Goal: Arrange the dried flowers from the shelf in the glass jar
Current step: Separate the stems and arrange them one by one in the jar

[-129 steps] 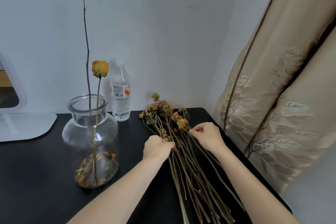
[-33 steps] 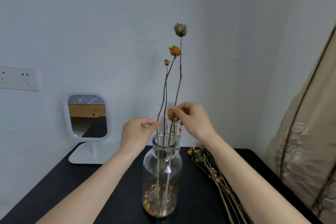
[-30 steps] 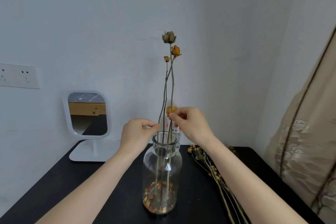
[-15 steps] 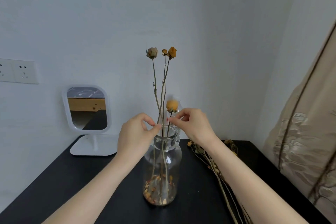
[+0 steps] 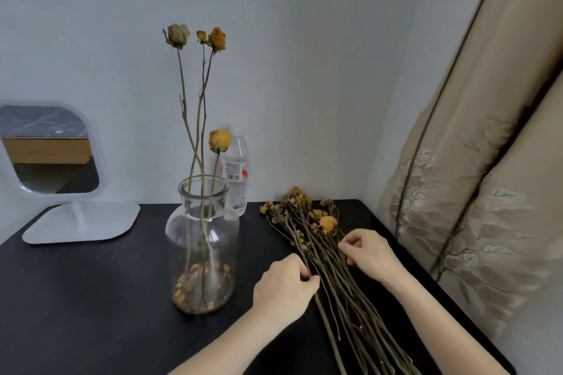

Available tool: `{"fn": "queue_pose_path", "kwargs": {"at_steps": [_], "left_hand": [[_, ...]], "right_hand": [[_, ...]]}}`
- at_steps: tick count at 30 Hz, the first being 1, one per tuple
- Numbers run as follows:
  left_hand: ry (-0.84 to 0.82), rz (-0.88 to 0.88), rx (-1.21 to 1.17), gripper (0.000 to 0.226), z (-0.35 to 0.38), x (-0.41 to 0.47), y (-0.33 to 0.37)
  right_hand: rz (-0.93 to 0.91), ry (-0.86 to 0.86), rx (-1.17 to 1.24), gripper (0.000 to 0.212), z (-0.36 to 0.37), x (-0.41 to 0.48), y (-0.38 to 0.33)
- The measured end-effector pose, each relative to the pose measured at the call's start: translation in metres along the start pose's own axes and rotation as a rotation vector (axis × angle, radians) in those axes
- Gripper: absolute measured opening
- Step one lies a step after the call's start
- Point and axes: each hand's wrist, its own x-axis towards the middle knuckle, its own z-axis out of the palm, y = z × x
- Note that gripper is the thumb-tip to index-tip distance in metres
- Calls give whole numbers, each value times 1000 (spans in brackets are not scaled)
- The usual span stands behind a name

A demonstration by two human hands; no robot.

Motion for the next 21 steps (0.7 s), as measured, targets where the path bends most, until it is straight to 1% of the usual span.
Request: {"fn": "queue_pose_path", "kwargs": {"at_steps": [3,7,10,15,18,21], "left_hand": [[-4,-107,113,30,17,20,-1],[-62,-171,152,30,32,36,-2],[-66,-207,161,42,40,40,0],[-65,-247,63,44,37,45,-5],[-37,-271,-84,45,30,46,-10],[-10,-281,-156,41,21,43,-14]], "right_hand": [[80,-43,-43,6,0,-1,29],[81,-51,-77,5,2,1,43],[58,-38,-100,7,6,5,44],[9,3,-136,10,13,12,39],[22,49,-162,11,12,17,37],[60,75,-204,15,9,20,37]]}}
